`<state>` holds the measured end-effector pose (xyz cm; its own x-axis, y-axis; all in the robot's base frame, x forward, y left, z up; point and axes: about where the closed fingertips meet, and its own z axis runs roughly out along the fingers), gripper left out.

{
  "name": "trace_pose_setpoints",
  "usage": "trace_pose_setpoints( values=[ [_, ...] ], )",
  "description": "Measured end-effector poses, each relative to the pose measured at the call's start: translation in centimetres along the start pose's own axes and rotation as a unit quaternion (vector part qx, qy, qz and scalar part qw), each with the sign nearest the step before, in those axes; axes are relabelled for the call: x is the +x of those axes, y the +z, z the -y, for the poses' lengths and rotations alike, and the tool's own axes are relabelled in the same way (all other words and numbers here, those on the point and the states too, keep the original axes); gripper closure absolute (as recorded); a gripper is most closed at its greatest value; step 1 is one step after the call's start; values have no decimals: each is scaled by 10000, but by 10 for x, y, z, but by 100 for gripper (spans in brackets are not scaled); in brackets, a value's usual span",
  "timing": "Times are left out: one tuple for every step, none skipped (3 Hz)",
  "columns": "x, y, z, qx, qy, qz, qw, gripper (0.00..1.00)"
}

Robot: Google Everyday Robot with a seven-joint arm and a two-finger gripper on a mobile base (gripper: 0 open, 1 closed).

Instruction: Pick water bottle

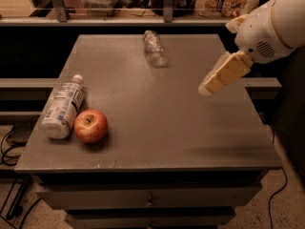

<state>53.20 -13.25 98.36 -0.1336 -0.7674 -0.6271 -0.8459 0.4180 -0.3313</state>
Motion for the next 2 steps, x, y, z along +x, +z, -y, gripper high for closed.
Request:
trace_pose_setpoints(
  values=[
    [0,0,0,0,-1,0,10000,0],
    [-15,32,2,-160,164,266,9994,0]
  ],
)
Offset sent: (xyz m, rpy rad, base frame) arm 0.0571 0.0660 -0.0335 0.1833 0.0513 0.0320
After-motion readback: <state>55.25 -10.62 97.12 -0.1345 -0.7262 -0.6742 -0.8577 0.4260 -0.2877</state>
